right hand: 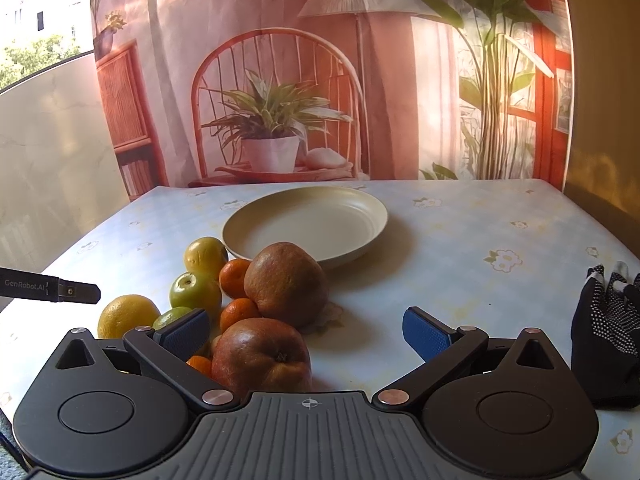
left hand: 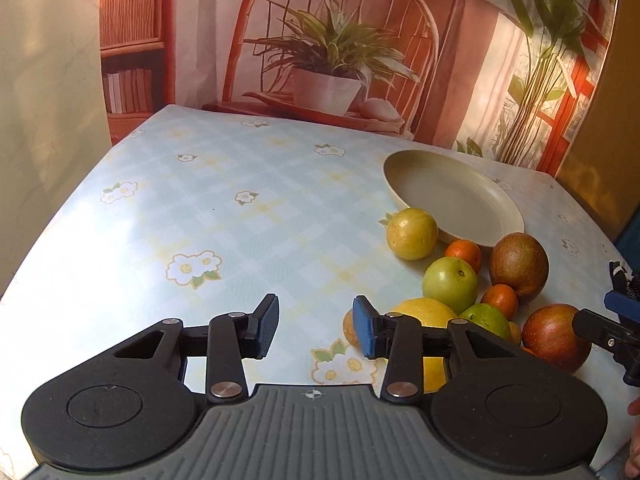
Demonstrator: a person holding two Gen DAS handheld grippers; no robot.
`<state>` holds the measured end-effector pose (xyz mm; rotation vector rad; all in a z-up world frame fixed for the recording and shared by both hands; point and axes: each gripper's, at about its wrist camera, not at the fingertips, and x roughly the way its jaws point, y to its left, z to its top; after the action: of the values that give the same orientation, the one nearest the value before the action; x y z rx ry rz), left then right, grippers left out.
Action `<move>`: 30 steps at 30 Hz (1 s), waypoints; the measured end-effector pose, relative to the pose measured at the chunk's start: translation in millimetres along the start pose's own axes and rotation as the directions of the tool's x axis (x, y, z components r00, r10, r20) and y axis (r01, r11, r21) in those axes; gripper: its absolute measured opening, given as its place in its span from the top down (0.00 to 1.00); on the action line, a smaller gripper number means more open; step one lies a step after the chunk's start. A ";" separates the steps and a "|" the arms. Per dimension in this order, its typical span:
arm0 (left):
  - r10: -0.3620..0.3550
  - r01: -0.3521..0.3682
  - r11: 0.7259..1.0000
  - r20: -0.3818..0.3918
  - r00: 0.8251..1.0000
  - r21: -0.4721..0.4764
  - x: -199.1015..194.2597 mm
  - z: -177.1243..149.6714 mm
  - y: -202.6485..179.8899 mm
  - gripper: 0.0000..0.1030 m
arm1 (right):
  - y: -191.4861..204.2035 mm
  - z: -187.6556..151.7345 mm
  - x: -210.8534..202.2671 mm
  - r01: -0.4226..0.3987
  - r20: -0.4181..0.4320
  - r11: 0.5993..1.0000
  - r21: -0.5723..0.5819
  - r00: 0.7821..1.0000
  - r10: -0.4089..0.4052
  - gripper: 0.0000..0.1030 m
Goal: Organize fruits
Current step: 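Move the left tool to the small brown round fruit and close on it, then lift the brown fruit with the left tool while the right tool approaches the yellow lemon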
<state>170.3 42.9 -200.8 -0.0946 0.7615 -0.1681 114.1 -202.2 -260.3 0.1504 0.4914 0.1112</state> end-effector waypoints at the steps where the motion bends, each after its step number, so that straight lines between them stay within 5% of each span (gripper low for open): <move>1: -0.024 0.023 0.999 -0.017 1.000 -0.025 3.7 2.3 1.9 0.69 | 0.0 -0.3 0.2 -0.001 -0.001 1.000 0.000 1.000 0.001 0.01; 7: -0.121 0.102 0.976 -0.088 0.989 -0.191 25.4 11.0 8.1 0.69 | 0.6 -0.9 0.9 -0.002 -0.001 1.000 -0.003 1.000 0.002 0.01; 17: -0.185 0.117 0.920 -0.151 0.971 -0.374 45.4 12.6 13.3 0.70 | -2.6 -1.2 2.7 -0.002 -0.014 1.000 0.012 1.000 0.003 0.01; 20: -0.204 0.133 0.910 -0.145 0.968 -0.393 49.9 12.0 13.9 0.71 | -2.9 -1.5 3.0 -0.001 -0.015 1.000 0.016 1.000 0.001 0.01; 22: -0.182 0.113 0.919 -0.153 0.971 -0.377 51.3 11.9 12.0 0.84 | -2.9 -1.7 2.7 0.000 -0.015 1.000 0.018 1.000 0.000 0.01; 27: -0.154 0.099 0.929 -0.129 0.980 -0.356 43.6 12.1 15.6 0.94 | -4.2 -1.3 1.5 0.003 -0.012 1.000 0.024 1.000 -0.003 0.01; 30: -0.126 0.073 0.936 -0.133 0.983 -0.346 41.0 14.1 22.9 0.94 | -5.3 -1.0 2.2 -0.001 -0.015 0.999 0.034 1.000 0.001 0.01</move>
<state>211.9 58.2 -221.8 -0.4543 0.9354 -0.1403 116.0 -207.0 -263.2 0.1833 0.5087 0.1050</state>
